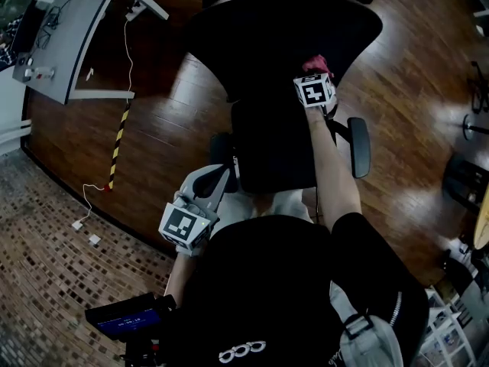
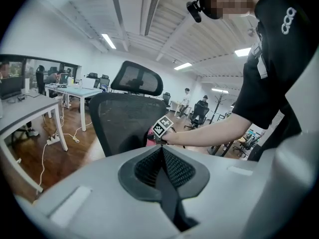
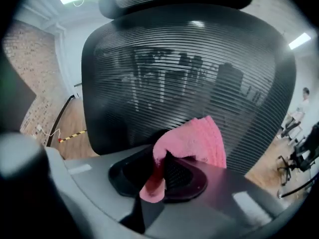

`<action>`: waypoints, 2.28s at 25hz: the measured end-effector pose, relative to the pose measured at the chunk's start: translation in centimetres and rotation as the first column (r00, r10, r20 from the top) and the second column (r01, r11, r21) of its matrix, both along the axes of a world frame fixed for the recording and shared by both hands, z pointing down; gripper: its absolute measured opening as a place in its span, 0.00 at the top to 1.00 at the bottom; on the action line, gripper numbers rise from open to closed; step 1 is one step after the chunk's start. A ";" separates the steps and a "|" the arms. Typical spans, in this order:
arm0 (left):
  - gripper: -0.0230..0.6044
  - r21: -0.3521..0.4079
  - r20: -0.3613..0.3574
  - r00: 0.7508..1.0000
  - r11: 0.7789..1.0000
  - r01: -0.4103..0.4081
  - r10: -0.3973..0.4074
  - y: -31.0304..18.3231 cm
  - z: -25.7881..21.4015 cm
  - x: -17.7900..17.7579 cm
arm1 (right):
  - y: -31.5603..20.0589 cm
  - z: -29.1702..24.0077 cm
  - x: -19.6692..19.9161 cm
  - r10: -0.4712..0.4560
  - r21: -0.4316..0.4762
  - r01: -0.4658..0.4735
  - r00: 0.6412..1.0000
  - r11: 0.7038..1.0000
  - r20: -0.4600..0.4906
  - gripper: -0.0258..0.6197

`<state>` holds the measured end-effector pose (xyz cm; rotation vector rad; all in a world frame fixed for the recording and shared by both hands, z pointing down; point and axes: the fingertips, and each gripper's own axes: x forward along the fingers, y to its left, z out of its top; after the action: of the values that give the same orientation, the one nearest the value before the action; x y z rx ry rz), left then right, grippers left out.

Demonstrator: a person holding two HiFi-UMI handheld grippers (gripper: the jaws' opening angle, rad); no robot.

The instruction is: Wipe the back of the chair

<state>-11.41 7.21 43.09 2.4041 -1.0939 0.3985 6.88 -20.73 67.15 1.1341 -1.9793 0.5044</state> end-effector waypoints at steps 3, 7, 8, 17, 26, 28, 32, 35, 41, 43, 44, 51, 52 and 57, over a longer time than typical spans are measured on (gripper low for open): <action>0.98 0.010 0.000 0.999 0.999 0.040 -0.040 0.9 0.3 -3.0 | 0.8 -0.5 -5.6 -0.045 0.005 0.045 0.999 0.999 -0.001 0.88; 0.98 -0.007 -0.003 0.997 0.997 0.083 -0.083 1.9 0.7 -6.6 | 3.0 -0.4 -13.4 -0.142 0.004 0.142 0.989 0.990 0.034 0.88; 0.98 -0.015 -0.001 0.996 0.996 0.090 -0.090 2.1 0.6 -7.3 | 3.8 -0.4 -15.5 -0.175 0.005 0.175 0.984 0.985 0.044 0.88; 0.98 -0.031 0.037 0.988 0.988 0.153 -0.152 4.6 1.3 -12.0 | 10.6 2.4 -28.0 -0.455 -0.038 0.471 0.868 0.881 0.197 0.88; 0.98 -0.044 0.031 0.997 0.996 0.074 -0.073 4.7 1.7 -9.4 | 9.8 4.2 -21.6 -0.438 -0.107 0.452 0.889 0.886 0.131 0.88; 0.98 -0.061 0.020 0.998 0.997 0.055 -0.054 4.1 1.5 -7.8 | 8.3 4.4 -18.1 -0.380 -0.116 0.391 0.919 0.913 0.104 0.88; 0.98 -0.084 0.012 1.000 0.996 -0.012 0.013 3.4 1.6 -4.7 | 5.6 4.4 -9.6 -0.229 -0.116 0.235 0.972 0.965 0.059 0.88; 0.98 -0.097 0.018 0.998 0.993 -0.062 0.064 3.0 3.1 -2.0 | 4.4 5.8 -3.7 -0.148 -0.110 0.154 0.987 0.982 0.057 0.88; 0.98 -0.114 0.019 0.988 0.982 -0.147 0.150 0.9 4.1 3.5 | 1.6 7.0 8.2 0.023 -0.098 -0.020 0.999 0.995 0.025 0.88; 0.98 -0.117 0.017 0.984 0.978 -0.172 0.176 0.3 4.5 4.1 | 1.2 7.2 11.9 0.111 -0.100 -0.111 0.994 0.989 -0.006 0.88; 0.98 -0.120 0.016 0.982 0.976 -0.183 0.187 0.2 4.7 4.5 | 1.3 7.2 13.8 0.157 -0.101 -0.159 0.987 0.982 -0.028 0.88; 0.98 -0.163 0.007 0.975 0.962 -0.219 0.223 1.2 5.4 7.1 | 2.1 7.2 18.3 0.248 -0.096 -0.251 0.968 0.963 -0.037 0.88; 0.98 -0.164 0.006 0.975 0.962 -0.219 0.223 1.6 5.7 6.8 | 2.2 7.4 17.2 0.230 -0.096 -0.233 0.973 0.968 -0.032 0.88; 0.98 -0.163 0.008 0.975 0.963 -0.216 0.220 3.0 6.7 4.5 | 3.3 7.8 9.5 0.139 -0.087 -0.139 0.990 0.986 -0.004 0.88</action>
<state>-6.88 10.19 49.78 2.3858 -0.7763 0.5708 16.42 -17.46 74.91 1.2226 -1.8693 0.6591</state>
